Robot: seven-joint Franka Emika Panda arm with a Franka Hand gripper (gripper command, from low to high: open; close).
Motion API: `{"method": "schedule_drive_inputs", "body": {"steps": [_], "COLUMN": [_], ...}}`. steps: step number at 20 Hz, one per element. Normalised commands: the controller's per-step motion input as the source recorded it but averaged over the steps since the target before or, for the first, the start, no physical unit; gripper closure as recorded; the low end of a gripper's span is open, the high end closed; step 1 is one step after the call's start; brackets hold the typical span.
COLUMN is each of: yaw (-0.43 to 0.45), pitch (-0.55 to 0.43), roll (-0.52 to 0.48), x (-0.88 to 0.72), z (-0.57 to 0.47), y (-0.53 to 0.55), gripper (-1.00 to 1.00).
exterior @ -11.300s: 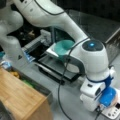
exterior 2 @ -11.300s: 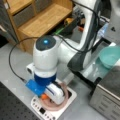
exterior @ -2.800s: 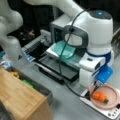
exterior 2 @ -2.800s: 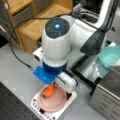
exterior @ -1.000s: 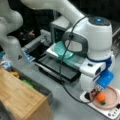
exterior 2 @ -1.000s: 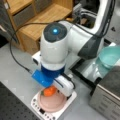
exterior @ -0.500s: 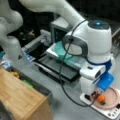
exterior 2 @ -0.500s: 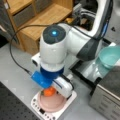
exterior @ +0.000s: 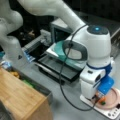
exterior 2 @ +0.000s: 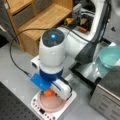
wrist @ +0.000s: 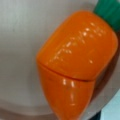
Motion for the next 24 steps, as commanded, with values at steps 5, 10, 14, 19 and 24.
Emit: {"method": "schedule_drive_inputs", "body": {"steps": [5,10,14,19,24], "yaw": [0.069,0.065,0.067,0.066,0.066], "pitch": [-0.067,-0.072,-0.083,-0.108,-0.124], "roll": [-0.062,-0.079,-0.090,-0.094,-0.103], "x": [0.03,0.01,-0.02,-0.06,-0.10], "z": [-0.12,-0.12,-0.15,-0.15,-0.12], "y": [-0.07,-0.06,-0.05,-0.04,-0.04], "gripper": [-1.00,-1.00,-1.00,-1.00,-1.00]}}
